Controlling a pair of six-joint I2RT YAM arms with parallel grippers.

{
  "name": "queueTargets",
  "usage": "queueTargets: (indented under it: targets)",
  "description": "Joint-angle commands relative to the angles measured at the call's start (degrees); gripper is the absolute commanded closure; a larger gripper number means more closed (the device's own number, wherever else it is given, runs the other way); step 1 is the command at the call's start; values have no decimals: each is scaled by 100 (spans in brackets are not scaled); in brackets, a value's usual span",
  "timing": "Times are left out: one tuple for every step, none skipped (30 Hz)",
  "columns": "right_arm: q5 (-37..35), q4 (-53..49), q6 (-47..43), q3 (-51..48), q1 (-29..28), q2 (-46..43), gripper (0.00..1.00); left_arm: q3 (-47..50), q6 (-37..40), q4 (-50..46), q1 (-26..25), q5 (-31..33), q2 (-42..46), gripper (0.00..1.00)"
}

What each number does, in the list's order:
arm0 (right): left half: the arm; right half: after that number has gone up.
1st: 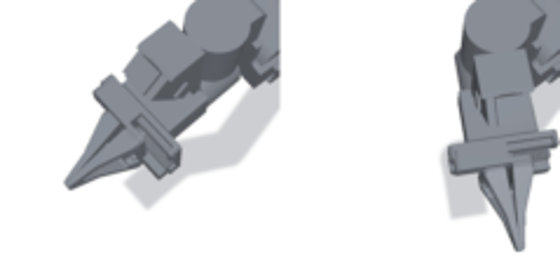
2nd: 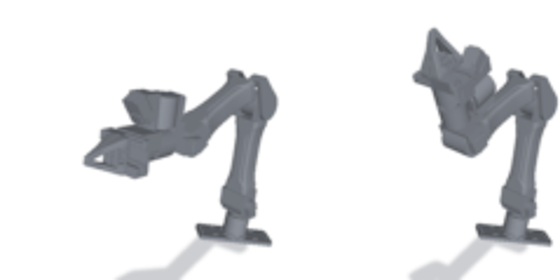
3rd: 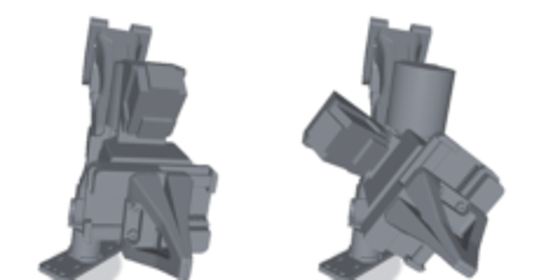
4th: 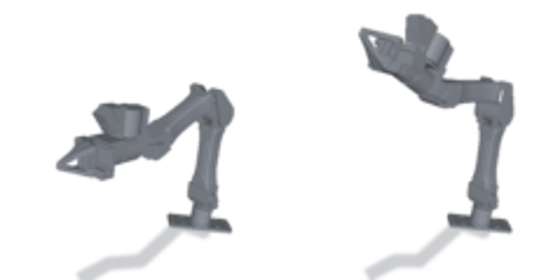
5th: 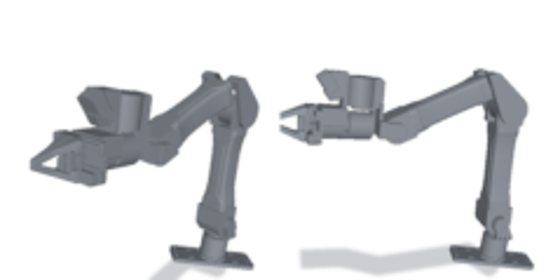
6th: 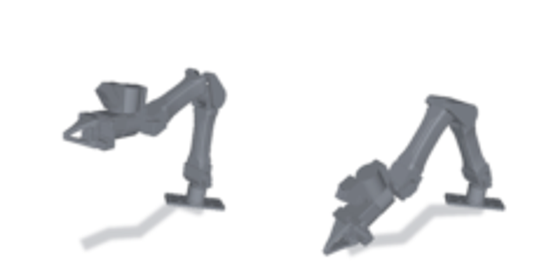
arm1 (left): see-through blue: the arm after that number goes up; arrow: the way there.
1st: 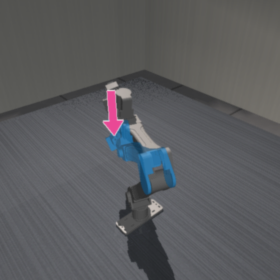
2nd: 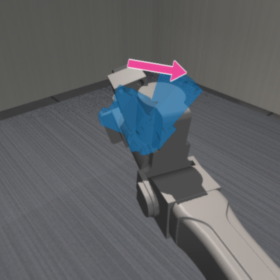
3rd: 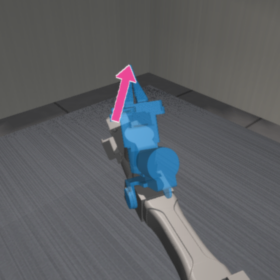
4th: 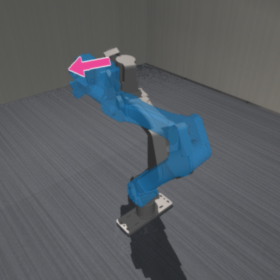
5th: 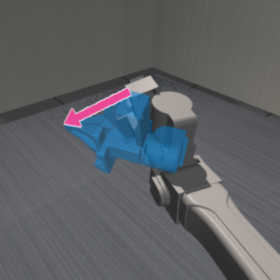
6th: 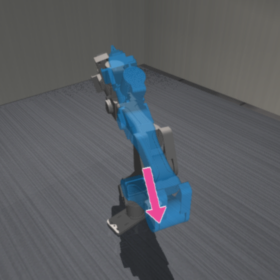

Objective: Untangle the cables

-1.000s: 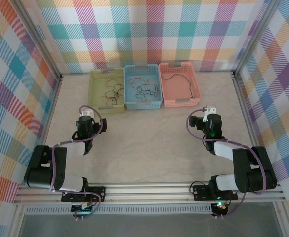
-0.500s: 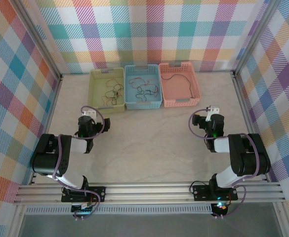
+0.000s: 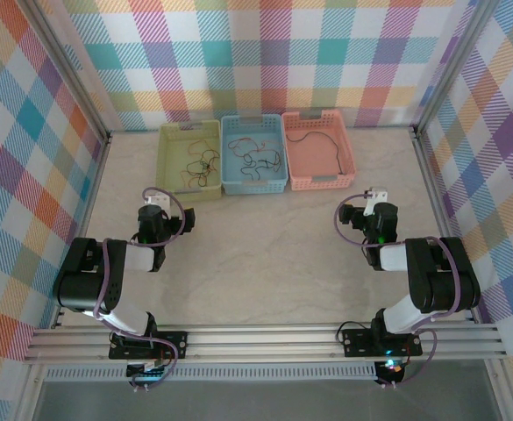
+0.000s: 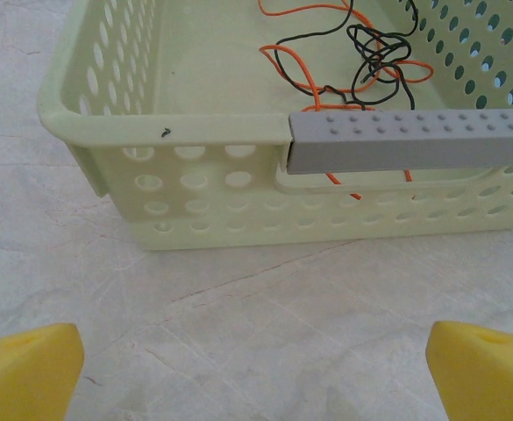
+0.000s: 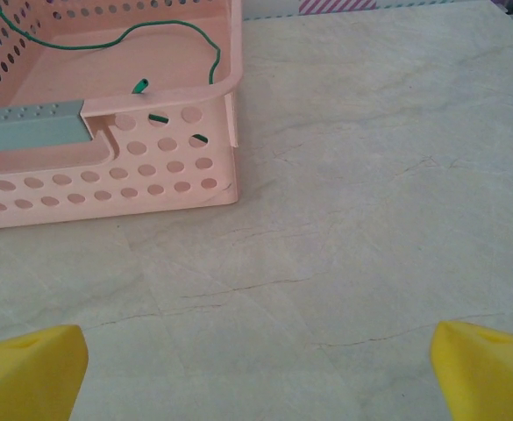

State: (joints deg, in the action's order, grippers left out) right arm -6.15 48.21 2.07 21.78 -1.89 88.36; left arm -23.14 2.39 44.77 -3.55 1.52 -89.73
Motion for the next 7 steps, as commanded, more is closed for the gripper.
queueTargets:
  targets:
    - [132,-17,-66,160,28,-21,0,-119,-52,84,64,32,17,0]
    - [147,-28,-57,168,31,-20,0,-117,-50,84,64,32,17,0]
    - [155,-30,-55,169,38,-20,0,-117,-54,84,63,30,17,0]
    - [175,-22,-48,160,42,-21,0,-119,-51,85,62,33,17,0]
    - [180,-15,-48,153,48,-29,0,-114,-55,84,64,33,19,0]
    - [176,19,-64,138,42,-29,0,-117,-52,88,59,32,17,0]
    - [184,41,-66,117,42,-53,0,-114,-53,89,65,32,17,0]
